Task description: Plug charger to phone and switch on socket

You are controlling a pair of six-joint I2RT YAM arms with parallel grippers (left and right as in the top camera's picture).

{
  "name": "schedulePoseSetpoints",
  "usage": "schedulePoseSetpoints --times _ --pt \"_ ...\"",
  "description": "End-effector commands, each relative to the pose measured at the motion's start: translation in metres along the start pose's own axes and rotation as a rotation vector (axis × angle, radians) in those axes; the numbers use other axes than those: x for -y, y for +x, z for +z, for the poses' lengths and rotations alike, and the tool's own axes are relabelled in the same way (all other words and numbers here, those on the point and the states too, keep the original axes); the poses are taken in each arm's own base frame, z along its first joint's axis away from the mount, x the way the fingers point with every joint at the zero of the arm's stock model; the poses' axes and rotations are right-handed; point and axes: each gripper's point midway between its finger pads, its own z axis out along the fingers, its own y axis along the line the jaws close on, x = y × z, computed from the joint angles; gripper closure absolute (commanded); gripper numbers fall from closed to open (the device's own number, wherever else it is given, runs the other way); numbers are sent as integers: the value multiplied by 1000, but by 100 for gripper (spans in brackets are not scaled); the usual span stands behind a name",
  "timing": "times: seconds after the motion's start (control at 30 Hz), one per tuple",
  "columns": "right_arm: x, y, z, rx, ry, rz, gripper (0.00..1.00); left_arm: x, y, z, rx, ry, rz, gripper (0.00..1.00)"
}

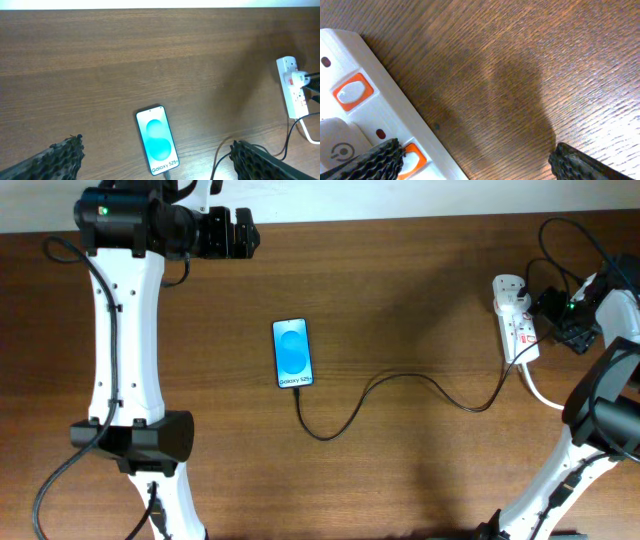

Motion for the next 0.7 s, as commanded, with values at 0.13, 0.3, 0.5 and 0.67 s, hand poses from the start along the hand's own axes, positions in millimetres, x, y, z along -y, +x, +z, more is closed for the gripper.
schedulePoseSetpoints --times 0.13,0.3,0.5,0.67 --pt "-17 71 29 -236 4 -78 2 0 -2 -6 14 -7 -3 1" --pt "-13 64 29 -208 17 -65 2 0 -2 -6 14 -7 -3 1" --pt "18 29 11 -131 10 30 2 0 -2 -6 14 -7 -3 1" --pt "60 -10 -49 -31 20 131 2 0 -2 -6 14 -7 -3 1"
